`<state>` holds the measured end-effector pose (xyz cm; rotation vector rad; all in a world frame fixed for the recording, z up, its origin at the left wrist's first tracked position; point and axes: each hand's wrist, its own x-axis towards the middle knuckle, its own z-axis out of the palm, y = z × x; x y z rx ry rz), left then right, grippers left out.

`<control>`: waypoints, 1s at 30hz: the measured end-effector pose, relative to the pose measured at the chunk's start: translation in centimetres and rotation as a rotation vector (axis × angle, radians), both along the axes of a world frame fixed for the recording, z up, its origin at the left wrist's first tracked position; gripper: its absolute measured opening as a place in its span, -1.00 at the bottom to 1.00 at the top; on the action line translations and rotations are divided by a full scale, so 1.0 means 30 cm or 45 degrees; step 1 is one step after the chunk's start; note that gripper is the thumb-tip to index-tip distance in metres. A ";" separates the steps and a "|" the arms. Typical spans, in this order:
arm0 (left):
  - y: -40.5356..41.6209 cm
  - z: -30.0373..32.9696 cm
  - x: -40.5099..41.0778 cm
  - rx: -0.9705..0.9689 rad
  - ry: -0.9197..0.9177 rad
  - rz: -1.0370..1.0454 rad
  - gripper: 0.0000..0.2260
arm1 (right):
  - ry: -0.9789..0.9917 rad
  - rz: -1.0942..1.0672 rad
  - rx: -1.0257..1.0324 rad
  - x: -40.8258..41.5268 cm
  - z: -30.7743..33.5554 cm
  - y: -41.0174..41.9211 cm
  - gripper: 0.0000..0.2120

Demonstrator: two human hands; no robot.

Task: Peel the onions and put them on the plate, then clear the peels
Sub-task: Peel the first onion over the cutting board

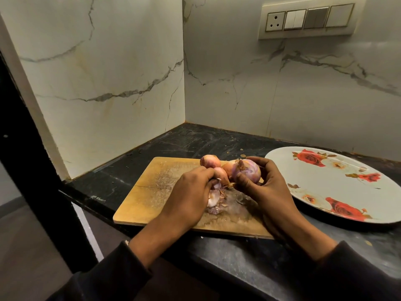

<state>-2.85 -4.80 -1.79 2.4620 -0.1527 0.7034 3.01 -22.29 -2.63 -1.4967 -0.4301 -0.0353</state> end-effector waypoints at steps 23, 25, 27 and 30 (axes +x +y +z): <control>-0.013 0.041 0.060 -0.721 0.138 -0.367 -0.73 | -0.026 0.035 -0.053 -0.018 0.025 0.003 -0.54; -0.002 0.044 0.073 -0.821 0.145 -0.338 -0.77 | -0.039 0.085 -0.034 -0.021 0.025 0.007 -0.58; -0.003 0.049 0.078 -0.904 0.161 -0.345 -0.76 | -0.046 0.086 0.006 -0.025 0.021 0.015 -0.58; -0.018 0.053 0.079 -1.036 0.178 -0.386 -0.78 | -0.097 0.004 0.015 -0.023 0.020 0.017 -0.55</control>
